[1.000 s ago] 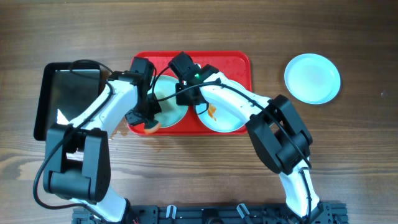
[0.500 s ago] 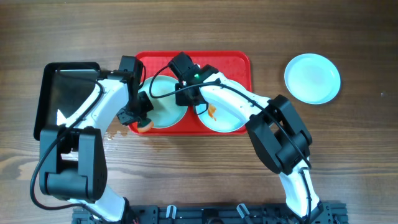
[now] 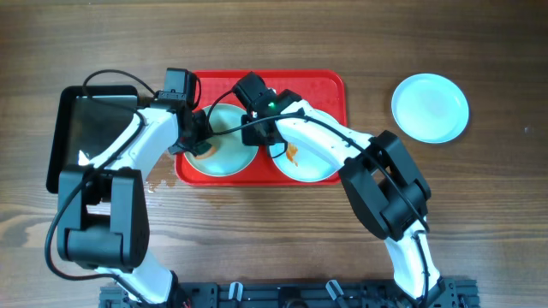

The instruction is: Clean dirty plates on tray and stack at the side

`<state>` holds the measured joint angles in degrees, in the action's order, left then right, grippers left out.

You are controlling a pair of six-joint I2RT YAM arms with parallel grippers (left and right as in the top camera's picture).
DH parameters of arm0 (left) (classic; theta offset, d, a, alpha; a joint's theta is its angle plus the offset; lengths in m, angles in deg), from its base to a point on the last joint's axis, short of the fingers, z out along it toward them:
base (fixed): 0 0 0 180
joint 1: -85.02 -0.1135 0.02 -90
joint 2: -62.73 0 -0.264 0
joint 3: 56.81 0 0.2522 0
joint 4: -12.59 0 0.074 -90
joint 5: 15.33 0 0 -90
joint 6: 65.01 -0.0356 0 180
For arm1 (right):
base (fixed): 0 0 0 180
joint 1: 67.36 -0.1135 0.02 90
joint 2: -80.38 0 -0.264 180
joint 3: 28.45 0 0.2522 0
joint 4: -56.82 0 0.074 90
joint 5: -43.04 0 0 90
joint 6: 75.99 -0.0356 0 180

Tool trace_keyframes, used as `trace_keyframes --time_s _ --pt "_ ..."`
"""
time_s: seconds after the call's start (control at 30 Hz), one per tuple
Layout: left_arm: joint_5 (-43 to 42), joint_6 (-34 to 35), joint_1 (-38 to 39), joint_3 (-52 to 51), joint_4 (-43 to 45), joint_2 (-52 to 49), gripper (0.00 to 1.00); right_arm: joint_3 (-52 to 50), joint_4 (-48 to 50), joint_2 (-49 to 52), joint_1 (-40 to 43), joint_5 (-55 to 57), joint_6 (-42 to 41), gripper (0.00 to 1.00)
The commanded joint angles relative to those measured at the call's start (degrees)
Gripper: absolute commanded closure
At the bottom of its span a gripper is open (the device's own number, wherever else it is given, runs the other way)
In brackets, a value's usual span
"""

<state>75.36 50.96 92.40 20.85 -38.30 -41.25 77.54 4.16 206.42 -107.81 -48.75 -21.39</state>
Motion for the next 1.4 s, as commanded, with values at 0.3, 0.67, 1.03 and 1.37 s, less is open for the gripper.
trace_keyframes --time_s 0.3,0.67,1.03,1.37 --pt "-5.6 -1.7 -0.4 -0.9 -10.9 -1.0 0.96 -2.8 0.0 2.1 0.0 0.4 -0.6 0.96" --pt "-0.3 -1.1 -0.4 -1.1 -9.7 -1.0 0.96 -2.8 0.2 2.1 0.0 0.4 -0.5 0.96" --pt "4.2 -1.2 -4.5 -1.1 -7.0 -1.0 0.96 -2.8 -0.2 2.1 0.0 0.6 0.5 0.96" --pt "5.8 -1.1 -6.0 -1.1 6.8 -1.0 0.96 -2.8 -1.0 2.1 0.0 0.6 0.9 0.96"
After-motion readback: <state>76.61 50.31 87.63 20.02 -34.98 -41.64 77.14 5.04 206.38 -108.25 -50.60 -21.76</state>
